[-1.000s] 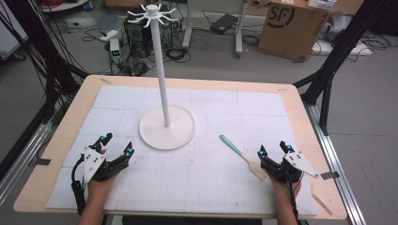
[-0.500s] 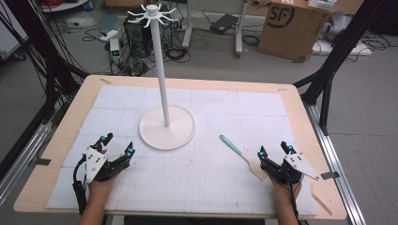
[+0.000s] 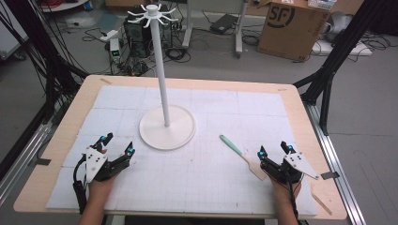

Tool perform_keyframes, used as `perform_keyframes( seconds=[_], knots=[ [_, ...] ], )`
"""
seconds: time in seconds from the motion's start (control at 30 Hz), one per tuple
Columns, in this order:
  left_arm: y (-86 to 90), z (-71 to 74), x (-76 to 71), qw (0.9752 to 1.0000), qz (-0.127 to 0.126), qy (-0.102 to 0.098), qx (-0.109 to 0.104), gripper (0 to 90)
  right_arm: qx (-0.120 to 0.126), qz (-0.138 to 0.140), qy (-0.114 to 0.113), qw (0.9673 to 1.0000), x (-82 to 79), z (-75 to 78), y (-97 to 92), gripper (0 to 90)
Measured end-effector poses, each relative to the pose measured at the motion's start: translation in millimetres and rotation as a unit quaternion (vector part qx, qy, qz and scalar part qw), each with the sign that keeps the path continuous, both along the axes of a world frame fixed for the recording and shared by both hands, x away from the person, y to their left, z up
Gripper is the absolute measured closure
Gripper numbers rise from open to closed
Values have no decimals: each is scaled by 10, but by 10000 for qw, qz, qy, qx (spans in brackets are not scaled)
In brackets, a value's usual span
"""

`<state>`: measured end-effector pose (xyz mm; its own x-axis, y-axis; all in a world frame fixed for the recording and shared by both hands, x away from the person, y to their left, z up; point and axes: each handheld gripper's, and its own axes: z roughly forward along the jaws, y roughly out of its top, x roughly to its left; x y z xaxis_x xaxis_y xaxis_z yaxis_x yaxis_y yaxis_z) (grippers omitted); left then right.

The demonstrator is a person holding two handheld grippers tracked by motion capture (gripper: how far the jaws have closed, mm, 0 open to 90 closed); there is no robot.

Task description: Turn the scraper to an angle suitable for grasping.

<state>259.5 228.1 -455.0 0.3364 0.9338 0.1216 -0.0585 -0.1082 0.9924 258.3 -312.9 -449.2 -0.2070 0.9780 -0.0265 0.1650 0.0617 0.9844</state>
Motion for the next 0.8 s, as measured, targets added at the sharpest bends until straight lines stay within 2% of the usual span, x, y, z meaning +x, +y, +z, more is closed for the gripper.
perform_keyframes(
  seconds=[0.13,0.27,0.47,0.8],
  knots=[
    [7,1,7,10000,-31,28,-28,255,-3,-28,52,10000,9,2,3,223],
    [-9,1,2,9999,-79,-9,78,255,-67,19,205,9998,40,7,12,234],
    [-8,1,1,10000,-57,-8,65,252,-100,25,172,9998,30,6,14,225],
    [8,2,8,10000,-8,39,-28,254,-18,15,116,9999,17,4,6,218]
  ],
)
